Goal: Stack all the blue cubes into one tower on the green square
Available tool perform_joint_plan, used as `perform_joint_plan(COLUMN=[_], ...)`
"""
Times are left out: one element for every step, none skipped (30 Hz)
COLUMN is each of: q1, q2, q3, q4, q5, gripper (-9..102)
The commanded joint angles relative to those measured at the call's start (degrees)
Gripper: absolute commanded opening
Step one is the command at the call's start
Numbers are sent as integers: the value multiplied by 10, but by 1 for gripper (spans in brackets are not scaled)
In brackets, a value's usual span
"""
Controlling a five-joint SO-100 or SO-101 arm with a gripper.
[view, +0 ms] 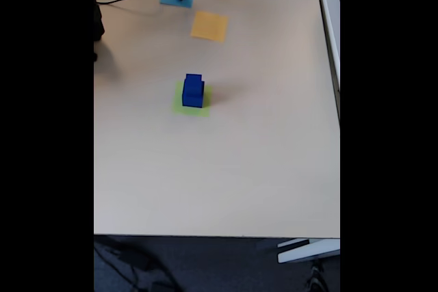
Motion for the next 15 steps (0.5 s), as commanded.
perform_joint_plan(q1=[2, 2, 2, 2, 2, 2, 3, 3, 3, 4, 4, 4, 4, 4, 4], q2=[42, 42, 42, 42, 42, 42, 42, 42, 42, 42, 42, 42, 41, 41, 40], q3=[0, 1, 1, 1, 1, 1, 1, 1, 1, 1, 1, 2, 2, 2, 3], q4=[-8, -8, -8, -8, -8, -8, -8, -8, -8, -8, -8, -8, -8, -8, -8], q5=[-3, -3, -2, -1, -1, -1, 0, 0, 0, 0, 0, 0, 1, 2, 3], gripper=[22, 21, 21, 20, 20, 19, 19, 19, 19, 18, 18, 17, 17, 17, 16])
